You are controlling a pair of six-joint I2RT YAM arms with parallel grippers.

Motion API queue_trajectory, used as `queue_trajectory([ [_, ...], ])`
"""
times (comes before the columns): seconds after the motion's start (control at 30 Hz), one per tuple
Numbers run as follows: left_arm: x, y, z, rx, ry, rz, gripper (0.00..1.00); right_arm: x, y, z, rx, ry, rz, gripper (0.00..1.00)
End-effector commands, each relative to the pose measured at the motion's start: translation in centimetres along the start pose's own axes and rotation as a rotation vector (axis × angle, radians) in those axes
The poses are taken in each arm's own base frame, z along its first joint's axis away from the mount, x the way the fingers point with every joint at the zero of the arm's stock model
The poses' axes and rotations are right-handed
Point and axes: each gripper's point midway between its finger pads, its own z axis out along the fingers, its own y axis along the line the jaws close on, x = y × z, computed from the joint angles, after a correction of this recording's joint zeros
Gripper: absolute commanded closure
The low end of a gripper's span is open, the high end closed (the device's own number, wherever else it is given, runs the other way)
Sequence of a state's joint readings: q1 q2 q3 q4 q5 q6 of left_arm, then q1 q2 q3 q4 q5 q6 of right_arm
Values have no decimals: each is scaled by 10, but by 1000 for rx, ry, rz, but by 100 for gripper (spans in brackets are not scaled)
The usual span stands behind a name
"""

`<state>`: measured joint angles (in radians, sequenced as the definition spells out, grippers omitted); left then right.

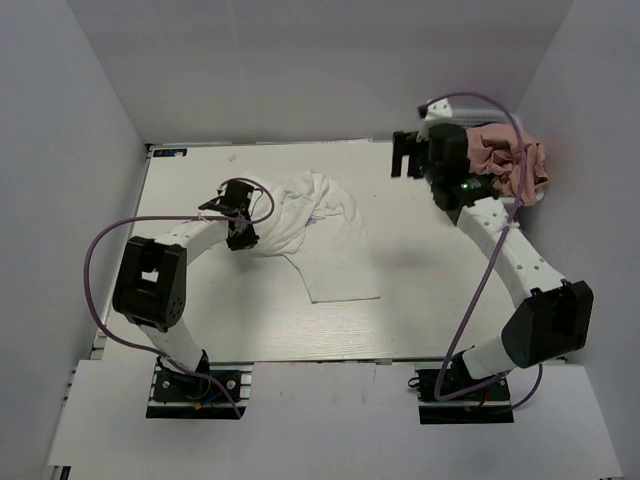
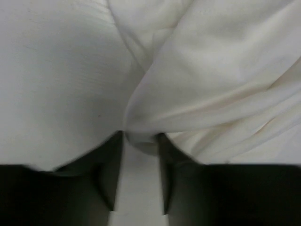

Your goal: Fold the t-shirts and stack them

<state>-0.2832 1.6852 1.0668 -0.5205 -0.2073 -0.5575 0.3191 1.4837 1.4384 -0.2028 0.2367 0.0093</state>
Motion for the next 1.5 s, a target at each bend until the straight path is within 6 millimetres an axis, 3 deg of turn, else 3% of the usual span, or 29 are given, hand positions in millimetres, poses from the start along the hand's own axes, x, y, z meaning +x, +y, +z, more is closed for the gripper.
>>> queue_trajectory([
  [0.0, -33, -25, -2, 88, -66, 16, 70, 89, 38, -11, -70, 199, 68, 10],
  [0.03, -32, -26, -2, 96, -62, 26, 90, 112, 56, -22, -111, 230, 68, 10],
  [0.07, -34, -28, 2, 101, -70, 25, 100, 135, 71, -32, -137, 271, 65, 10],
  [0.13, -40, -34, 0, 126, -85, 35, 100, 157, 78, -47, -141, 329, 80, 10],
  [0.17, -41, -37, 0, 140, -88, 34, 100, 187, 95, -60, -182, 397, 51, 10],
  [0.23, -40, -34, -3, 132, -96, 33, 100, 211, 104, -67, -181, 458, 51, 10],
  [0.27, -43, -33, -10, 147, -123, 36, 100, 238, 113, -79, -196, 513, 15, 10],
  [0.33, -45, -35, -20, 165, -164, 35, 100, 261, 122, -84, -214, 542, -29, 10],
  [0.5, -47, -41, -50, 279, -247, 22, 100, 290, 136, -83, -204, 594, -63, 10],
  [0.67, -58, -47, -89, 356, -330, 28, 100, 305, 134, -68, -102, 602, -40, 10],
  [0.77, -60, -45, -98, 365, -346, 25, 100, 316, 134, -61, -67, 612, -29, 11],
  [0.87, -68, -50, -111, 397, -379, 22, 100, 324, 143, -53, -81, 625, -20, 31],
  [0.9, -69, -50, -115, 402, -388, 21, 100, 324, 145, -51, -84, 627, -16, 60],
  [0.93, -71, -50, -118, 403, -388, 21, 100, 322, 149, -51, -91, 623, 3, 80],
  [0.97, -78, -51, -123, 403, -408, 15, 100, 318, 148, -50, -89, 613, 14, 97],
  [1.0, -81, -51, -129, 408, -416, 14, 100, 311, 151, -48, -98, 590, 33, 100],
  [1.07, -97, -49, -142, 399, -462, -5, 100, 282, 140, -46, -40, 502, 62, 100],
  [1.13, -119, -46, -164, 382, -536, -32, 100, 248, 115, -41, 90, 398, 54, 100],
  [1.17, -128, -43, -176, 372, -571, -46, 100, 204, 103, -44, 134, 288, 80, 100],
  [1.23, -160, -32, -214, 323, -684, -88, 100, 156, 88, -49, 195, 189, 69, 100],
  [1.27, -167, -27, -231, 308, -715, -92, 100, 97, 79, -60, 218, 62, 132, 100],
  [1.3, -175, -23, -244, 294, -745, -98, 100, 79, 72, -66, 233, 26, 114, 100],
  [1.33, -193, -14, -283, 290, -835, -134, 100, 56, 64, -77, 240, -22, 113, 100],
  [1.37, -197, -8, -298, 276, -862, -134, 100, 17, 51, -95, 268, -110, 158, 100],
  [1.4, -203, 2, -314, 244, -900, -166, 100, -1, 44, -103, 272, -153, 139, 100],
  [1.47, -214, 20, -365, 237, -997, -220, 100, -48, 17, -141, 300, -279, 193, 100],
])
